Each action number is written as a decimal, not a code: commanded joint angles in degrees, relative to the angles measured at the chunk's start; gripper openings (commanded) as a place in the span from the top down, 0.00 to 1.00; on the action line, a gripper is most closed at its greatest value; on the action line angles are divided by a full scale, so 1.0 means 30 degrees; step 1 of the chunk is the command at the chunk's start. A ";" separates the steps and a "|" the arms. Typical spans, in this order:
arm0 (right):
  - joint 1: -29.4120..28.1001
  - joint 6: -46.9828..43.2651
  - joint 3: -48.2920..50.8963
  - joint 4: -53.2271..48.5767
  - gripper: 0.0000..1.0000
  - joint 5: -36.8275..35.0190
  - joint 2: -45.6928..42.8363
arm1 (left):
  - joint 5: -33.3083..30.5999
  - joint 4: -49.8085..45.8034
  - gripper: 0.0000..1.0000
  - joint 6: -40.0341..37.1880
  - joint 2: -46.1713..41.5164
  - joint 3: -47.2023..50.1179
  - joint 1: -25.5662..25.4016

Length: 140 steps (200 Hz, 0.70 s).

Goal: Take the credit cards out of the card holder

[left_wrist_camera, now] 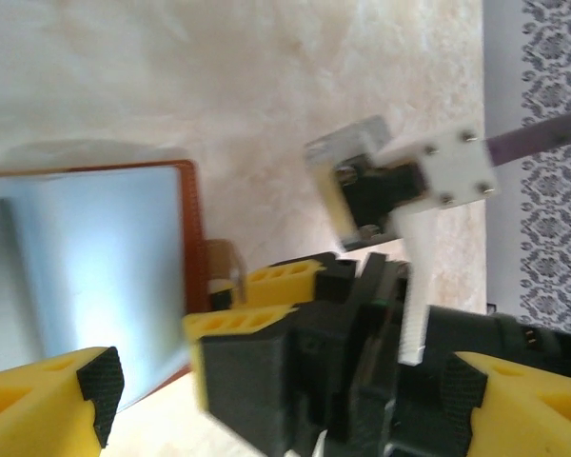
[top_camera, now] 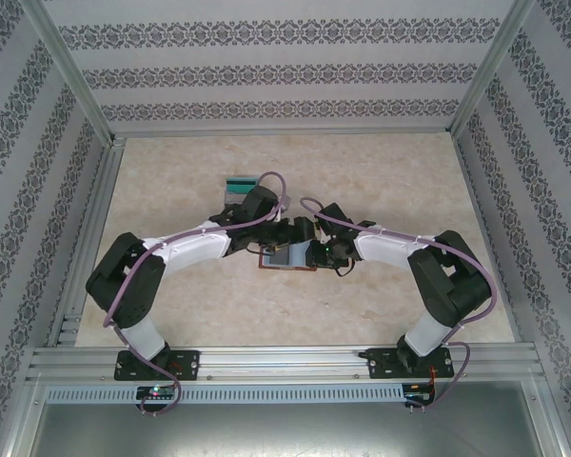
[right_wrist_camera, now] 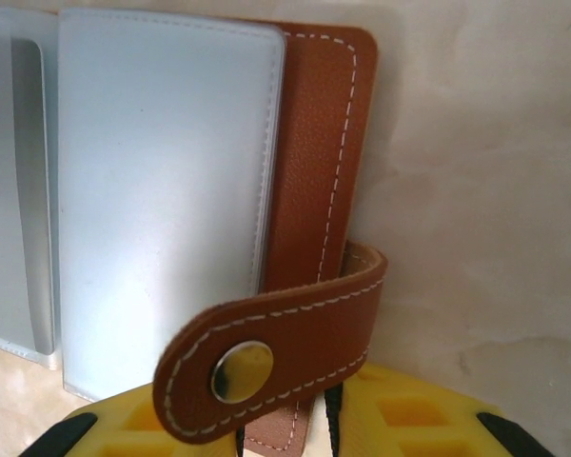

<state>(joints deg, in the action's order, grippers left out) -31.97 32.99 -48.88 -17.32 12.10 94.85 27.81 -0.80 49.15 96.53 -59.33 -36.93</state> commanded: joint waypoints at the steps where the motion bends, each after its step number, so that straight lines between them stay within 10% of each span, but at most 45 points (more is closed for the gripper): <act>1: 0.0238 0.0252 0.0410 -0.0330 0.68 -0.0727 -0.0439 | -0.1415 -0.0587 0.11 0.0116 -0.1483 0.1164 0.0940; 140: 0.0369 0.0340 0.0519 -0.0238 0.66 -0.0759 -0.0093 | -0.0764 -0.0333 0.11 0.0145 0.0379 0.2134 0.1411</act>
<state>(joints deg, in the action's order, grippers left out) -30.87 33.30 -47.62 -17.78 9.10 93.30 25.43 -2.48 49.17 97.19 -53.47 -32.71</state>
